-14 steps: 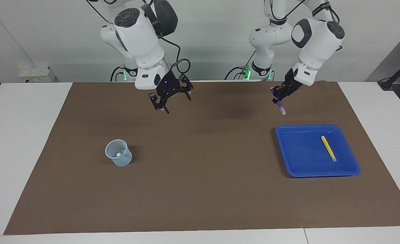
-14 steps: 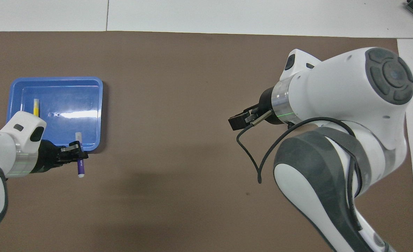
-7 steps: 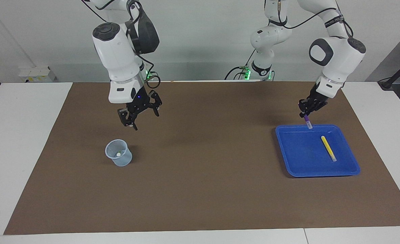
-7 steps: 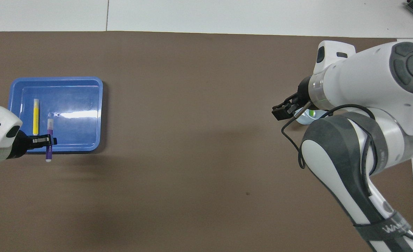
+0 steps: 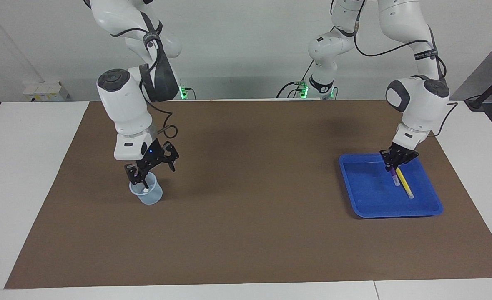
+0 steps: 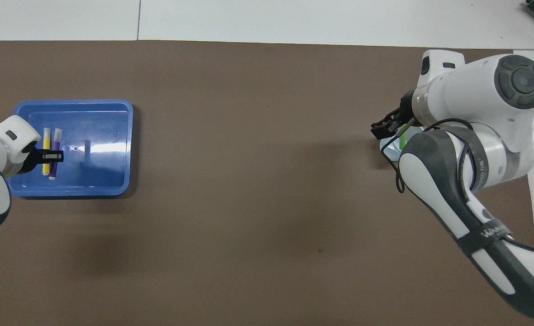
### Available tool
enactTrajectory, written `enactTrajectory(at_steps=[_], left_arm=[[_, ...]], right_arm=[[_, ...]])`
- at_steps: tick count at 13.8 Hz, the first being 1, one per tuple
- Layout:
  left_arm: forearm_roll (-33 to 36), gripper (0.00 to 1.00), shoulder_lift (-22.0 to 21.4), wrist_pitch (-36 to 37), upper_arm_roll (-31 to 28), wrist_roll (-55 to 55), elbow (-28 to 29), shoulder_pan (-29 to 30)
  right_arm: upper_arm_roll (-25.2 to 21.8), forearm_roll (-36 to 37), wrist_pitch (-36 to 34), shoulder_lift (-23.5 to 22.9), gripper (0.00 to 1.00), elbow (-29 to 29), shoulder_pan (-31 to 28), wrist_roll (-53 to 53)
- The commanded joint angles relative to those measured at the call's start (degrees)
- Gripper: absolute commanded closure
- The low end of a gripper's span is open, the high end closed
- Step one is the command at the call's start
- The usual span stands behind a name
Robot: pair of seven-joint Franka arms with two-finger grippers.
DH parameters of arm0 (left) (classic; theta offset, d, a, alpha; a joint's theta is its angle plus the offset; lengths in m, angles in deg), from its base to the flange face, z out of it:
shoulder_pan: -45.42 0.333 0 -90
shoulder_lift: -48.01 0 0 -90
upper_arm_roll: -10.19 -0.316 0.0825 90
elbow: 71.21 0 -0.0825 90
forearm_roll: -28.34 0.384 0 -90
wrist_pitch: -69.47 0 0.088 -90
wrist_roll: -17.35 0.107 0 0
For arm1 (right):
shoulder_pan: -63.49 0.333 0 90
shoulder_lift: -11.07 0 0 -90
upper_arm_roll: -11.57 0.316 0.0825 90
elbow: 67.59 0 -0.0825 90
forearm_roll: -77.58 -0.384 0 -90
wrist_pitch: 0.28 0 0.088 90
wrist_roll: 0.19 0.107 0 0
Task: Right arm passes pens to left for tray arrangement
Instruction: 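Release the purple pen in the tray with the left gripper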
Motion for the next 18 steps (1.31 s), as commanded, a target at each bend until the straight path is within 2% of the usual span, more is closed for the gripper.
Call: enactTrajectory(at_steps=[1,3,11,13,14,16,17,18], left_arm=[[1.49,1.0,2.99,-2.81,0.34,0.21,-1.98,0.33],[1.4,1.0,5.81,-4.06,0.43,-1.19,-1.45,0.67],[1.4,1.0,5.37,-3.44,0.52,-2.08,0.49,0.06],[1.4,1.0,5.37,-3.35,0.52,-2.16,0.49,-0.03],[1.4,0.78,5.37,-3.35,0.52,-2.08,0.66,-0.03],[1.4,0.68,5.37,-3.44,0.61,-2.08,0.75,-0.03],[1.4,0.6,5.29,-3.44,0.61,-2.08,0.75,0.06],[1.4,0.58,5.37,-3.44,0.61,-2.08,0.75,0.06]], right_arm=[[0.68,3.32,2.77,-2.18,0.04,0.0,-1.69,-1.05],[0.76,4.65,3.4,-4.12,0.06,0.0,-3.97,-3.93],[0.85,4.13,3.67,-5.54,0.18,-1.15,-5.65,-4.75],[0.94,3.86,2.96,-5.53,0.28,-1.15,-5.65,-4.39],[0.94,3.77,2.35,-5.53,0.31,-1.15,-5.65,-4.39],[0.94,3.77,1.91,-5.45,0.39,-1.15,-5.74,-4.48],[1.03,3.77,1.56,-5.45,0.41,-1.15,-5.74,-4.39],[1.03,3.69,1.29,-5.45,0.43,-1.15,-5.74,-4.39]])
